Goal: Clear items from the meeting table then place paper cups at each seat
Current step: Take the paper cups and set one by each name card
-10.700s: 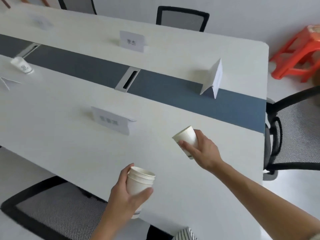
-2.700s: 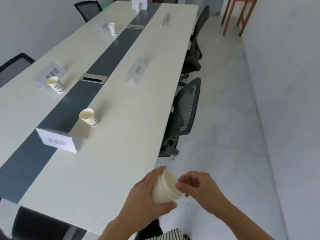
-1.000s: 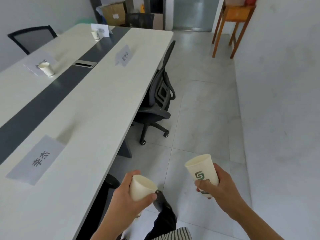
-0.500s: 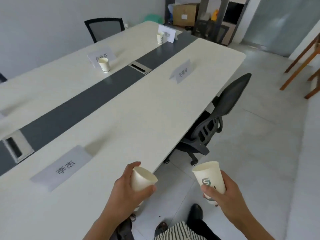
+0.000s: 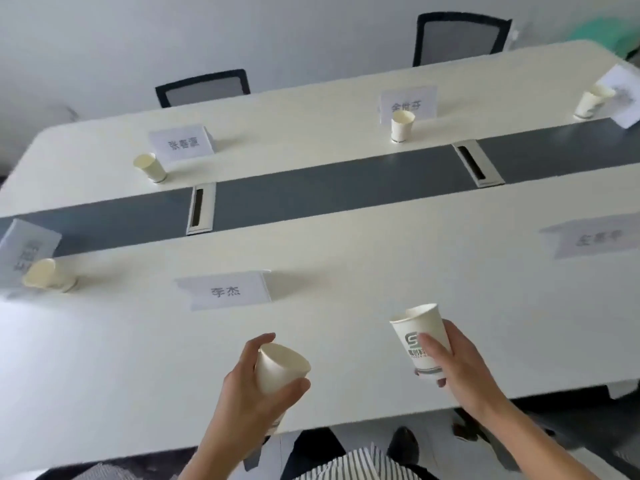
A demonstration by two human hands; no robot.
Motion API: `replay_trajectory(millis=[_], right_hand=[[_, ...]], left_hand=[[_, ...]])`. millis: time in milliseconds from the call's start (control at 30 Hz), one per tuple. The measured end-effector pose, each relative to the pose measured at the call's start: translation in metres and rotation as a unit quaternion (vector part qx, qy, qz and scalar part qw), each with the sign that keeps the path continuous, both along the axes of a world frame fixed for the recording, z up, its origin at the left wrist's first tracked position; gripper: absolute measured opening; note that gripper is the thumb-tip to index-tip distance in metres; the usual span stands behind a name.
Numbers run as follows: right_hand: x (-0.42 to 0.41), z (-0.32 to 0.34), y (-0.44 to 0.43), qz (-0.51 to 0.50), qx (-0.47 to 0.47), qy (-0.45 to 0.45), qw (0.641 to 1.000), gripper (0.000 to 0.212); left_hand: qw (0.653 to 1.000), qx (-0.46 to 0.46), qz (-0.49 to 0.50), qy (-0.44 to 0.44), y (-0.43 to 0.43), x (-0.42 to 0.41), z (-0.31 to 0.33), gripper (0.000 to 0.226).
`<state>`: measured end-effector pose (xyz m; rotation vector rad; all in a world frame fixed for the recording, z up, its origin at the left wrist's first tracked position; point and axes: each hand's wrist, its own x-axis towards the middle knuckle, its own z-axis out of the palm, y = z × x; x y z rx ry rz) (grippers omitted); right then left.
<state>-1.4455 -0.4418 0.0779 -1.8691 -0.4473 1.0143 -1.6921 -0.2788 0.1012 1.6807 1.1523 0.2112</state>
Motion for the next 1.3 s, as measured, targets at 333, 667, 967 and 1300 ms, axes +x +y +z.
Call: replay_trajectory(millis=[333, 667, 967, 1300], right_hand=[[0.042, -0.026, 0.202, 0.156, 0.010, 0.010, 0.988, 0.047], [0.022, -0.080, 0.408, 0.177, 0.000, -0.073, 0.982, 0.060], [0.004, -0.146, 0.438, 0.186, -0.042, -0.149, 0.970, 0.061], [0.017, -0.123, 0.399, 0.176, -0.051, -0.150, 0.972, 0.066]], left_hand=[[0.986, -0.030, 0.161, 0.004, 0.054, -0.016, -0.021, 0.071], [0.974, -0.092, 0.204, -0.036, 0.151, 0.007, -0.043, 0.064], [0.962, -0.124, 0.243, -0.006, 0.173, -0.008, -0.070, 0.065], [0.965, -0.110, 0.233, -0.043, 0.198, 0.004, -0.064, 0.078]])
